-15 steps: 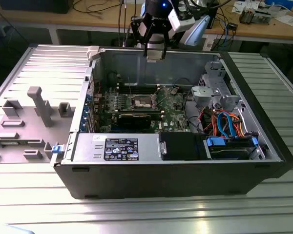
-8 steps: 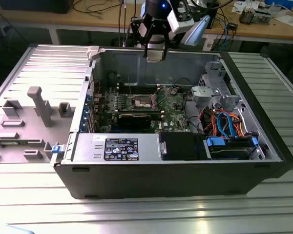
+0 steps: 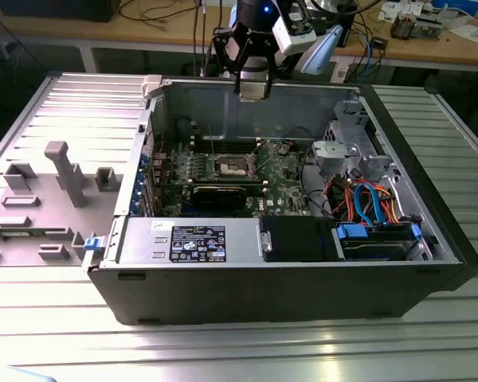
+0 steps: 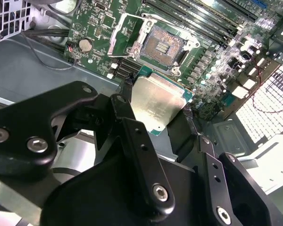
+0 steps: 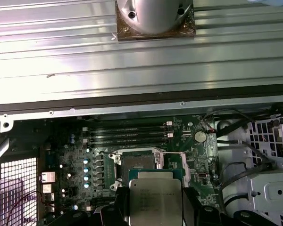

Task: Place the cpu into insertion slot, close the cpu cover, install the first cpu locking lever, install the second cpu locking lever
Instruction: 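Place the cpu into insertion slot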

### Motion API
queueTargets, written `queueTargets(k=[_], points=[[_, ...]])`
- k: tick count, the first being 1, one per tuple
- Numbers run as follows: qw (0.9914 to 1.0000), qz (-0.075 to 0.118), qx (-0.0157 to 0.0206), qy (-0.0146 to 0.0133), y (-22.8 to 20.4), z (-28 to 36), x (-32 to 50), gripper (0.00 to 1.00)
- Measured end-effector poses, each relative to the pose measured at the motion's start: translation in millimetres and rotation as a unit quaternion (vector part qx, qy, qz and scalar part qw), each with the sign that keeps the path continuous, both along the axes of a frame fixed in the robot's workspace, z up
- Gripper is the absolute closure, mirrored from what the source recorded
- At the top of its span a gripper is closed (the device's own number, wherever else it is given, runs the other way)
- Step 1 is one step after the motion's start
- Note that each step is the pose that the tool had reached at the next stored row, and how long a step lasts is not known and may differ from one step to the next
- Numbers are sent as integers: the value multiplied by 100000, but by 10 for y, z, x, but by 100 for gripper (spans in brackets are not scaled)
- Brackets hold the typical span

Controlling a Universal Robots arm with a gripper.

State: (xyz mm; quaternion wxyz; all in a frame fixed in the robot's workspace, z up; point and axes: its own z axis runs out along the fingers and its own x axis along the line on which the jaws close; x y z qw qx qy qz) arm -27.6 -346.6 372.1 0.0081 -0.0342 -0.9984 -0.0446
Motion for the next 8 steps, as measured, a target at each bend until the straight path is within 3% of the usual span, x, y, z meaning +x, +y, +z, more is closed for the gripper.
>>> queueTargets(k=[4, 8], points=[[99999, -521, 1, -2, 0, -1, 0, 45], [99971, -2405, 1, -2, 0, -3, 0, 45]])
